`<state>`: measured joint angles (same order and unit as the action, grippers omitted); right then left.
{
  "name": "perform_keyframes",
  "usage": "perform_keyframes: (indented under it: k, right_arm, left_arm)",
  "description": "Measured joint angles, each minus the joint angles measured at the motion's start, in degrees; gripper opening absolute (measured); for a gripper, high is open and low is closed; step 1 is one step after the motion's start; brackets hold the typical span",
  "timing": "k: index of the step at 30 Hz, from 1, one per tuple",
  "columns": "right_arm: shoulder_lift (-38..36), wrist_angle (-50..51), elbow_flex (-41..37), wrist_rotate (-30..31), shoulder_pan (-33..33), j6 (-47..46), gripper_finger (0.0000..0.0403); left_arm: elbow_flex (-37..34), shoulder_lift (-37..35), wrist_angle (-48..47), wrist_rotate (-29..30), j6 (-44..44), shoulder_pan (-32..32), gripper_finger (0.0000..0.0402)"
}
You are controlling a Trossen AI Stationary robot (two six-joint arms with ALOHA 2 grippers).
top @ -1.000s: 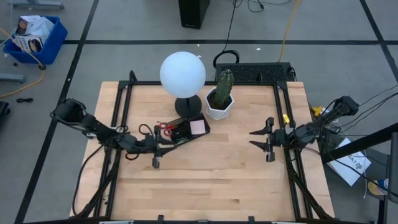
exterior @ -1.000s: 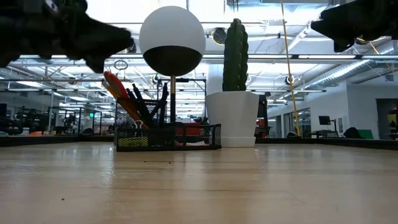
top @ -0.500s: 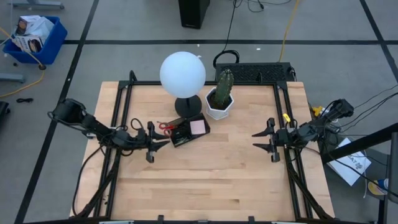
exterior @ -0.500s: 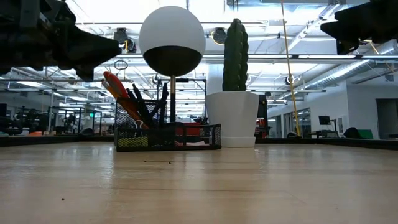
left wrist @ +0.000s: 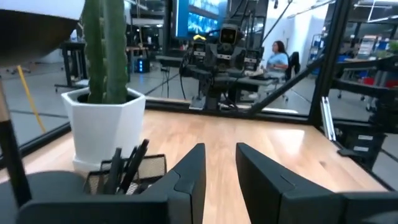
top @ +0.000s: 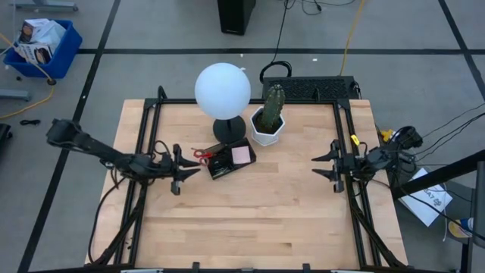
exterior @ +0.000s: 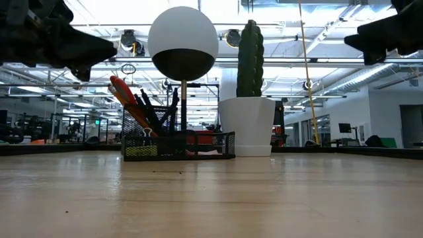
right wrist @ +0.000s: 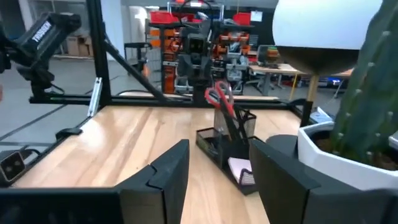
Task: Pick and place office supplies into organizer
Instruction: Return to Home Position
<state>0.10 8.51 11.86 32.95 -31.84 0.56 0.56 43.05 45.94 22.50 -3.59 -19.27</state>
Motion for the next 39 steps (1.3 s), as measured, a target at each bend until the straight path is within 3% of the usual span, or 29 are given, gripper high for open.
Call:
perform_keyframes:
  k: [5, 9, 16, 19, 22, 28, 33, 39]
  right_arm:
    - [0.0, 0.62, -2.37, 0.02, 1.76, -1.42, 0.0161]
    - [-0.02, -4.54, -5.67, -0.49, 3.48, -3.37, 0.0161]
    - [0.44, -12.83, -10.68, -13.53, 8.51, -1.72, 0.016]
    - [0.85, -12.11, -10.75, -16.88, 11.48, -4.01, 0.0158]
    - [0.9, -10.92, -10.8, -24.41, 15.22, -5.3, 0.0159]
    - [1.58, -9.56, -10.85, -34.14, 25.03, -5.51, 0.0164]
    - [4.01, -9.84, -10.91, -35.93, 30.15, -3.3, 0.0161]
    - [6.48, -9.9, -10.93, -36.0, 30.65, -3.31, 0.0162]
  left_arm:
    - [0.02, -12.24, -14.23, -0.37, -1.48, -0.56, 0.0093]
    - [0.02, -20.53, -23.6, 0.69, -1.61, -1.72, 0.0093]
    - [0.07, -29.19, -32.52, 1.05, -1.68, -3.57, 0.0093]
    - [0.07, -30.05, -34.82, 1.2, -3.13, -4.03, 0.0093]
    - [0.06, -30.01, -37.14, 1.56, -3.61, -4.52, 0.0093]
    - [0.07, -30.03, -35.22, 3.05, -1.64, -4.5, 0.0093]
    - [0.07, -30.01, -36.9, 5.1, -1.13, -4.5, 0.0093]
    - [0.07, -29.99, -34.48, 6.16, -1.97, -4.5, 0.0093]
